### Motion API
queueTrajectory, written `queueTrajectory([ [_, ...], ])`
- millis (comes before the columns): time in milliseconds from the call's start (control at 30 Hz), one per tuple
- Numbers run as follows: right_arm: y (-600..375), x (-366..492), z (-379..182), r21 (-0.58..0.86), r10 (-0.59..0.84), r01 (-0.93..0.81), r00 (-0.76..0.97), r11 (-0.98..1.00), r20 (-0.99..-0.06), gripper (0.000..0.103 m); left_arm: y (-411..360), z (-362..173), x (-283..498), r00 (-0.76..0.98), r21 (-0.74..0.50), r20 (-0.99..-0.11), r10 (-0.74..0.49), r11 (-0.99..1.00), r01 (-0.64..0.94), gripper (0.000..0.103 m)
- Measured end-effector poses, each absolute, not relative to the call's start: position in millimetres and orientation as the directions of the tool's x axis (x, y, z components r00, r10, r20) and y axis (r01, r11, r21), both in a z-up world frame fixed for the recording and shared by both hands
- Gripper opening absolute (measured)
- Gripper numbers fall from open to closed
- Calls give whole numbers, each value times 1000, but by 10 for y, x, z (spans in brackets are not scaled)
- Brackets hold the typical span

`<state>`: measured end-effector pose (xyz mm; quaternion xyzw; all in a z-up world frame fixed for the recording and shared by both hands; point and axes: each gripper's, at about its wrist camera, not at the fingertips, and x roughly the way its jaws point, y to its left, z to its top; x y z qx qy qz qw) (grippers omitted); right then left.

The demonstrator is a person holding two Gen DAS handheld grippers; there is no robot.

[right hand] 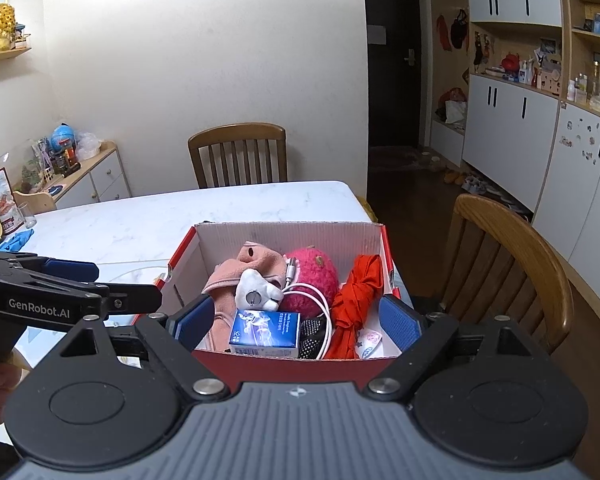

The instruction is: Organize objects

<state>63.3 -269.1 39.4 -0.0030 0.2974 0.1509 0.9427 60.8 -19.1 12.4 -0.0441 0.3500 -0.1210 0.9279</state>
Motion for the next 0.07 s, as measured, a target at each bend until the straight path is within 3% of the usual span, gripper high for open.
queueTrajectory([
  [67,-2679,642,389,83,279,-284,777,955,-564,90,-169,122,618,728,-167,-638,-253,967,190,102],
])
